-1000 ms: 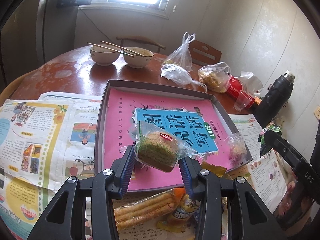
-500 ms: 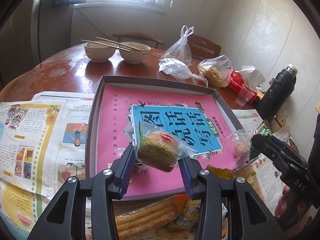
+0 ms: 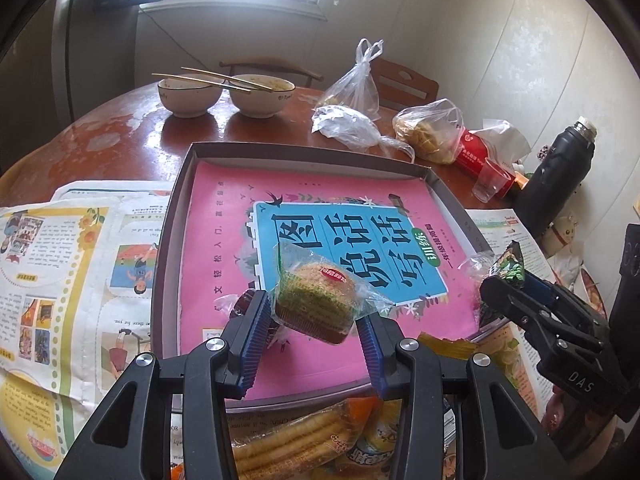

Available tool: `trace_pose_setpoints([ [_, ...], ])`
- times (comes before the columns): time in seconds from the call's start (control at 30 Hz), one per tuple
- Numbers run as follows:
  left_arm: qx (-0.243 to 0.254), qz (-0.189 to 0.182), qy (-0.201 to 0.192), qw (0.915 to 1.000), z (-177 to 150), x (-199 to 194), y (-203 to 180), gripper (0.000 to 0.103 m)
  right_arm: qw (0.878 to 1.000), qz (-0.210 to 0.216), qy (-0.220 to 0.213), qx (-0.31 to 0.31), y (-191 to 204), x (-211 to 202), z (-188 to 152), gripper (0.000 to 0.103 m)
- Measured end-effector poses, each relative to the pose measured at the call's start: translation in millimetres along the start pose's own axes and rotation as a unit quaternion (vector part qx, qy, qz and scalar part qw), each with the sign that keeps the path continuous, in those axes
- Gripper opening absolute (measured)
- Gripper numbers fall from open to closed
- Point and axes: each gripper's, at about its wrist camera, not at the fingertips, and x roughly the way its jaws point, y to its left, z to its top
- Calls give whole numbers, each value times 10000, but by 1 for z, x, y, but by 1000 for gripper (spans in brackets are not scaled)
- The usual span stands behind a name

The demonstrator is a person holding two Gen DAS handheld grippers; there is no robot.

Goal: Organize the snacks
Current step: 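Lower the wafer packet with the left gripper and open it while the right releases the seaweed packet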

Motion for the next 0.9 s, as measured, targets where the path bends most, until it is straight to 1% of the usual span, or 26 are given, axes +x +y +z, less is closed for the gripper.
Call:
trace_pose_setpoints([
  [0.17,49,-16,6,10000,1,2,-1,45,9999,51,47,-111,5,4,-2,55],
  [0.27,86,-92,-3,9999,0,1,-4,45,9997,100,105,-193,10,7,-4,55],
  [0.33,144,-63,21,9999,0,3,-6,45,9995,134,142,-258,13,9,-6,55],
  [0.53,195,-54,51,9998,0,5,-8,45,9989,48,344,-324,16,18,-9,55],
  [0.67,278,-110,79,9995,-1,6,-13,45,9984,23,457,-333,16,23,-12,55],
  [0.9,336,-85,190,9992,-2,14,-16,45,9977,-8,575,-371,15,24,-14,57],
])
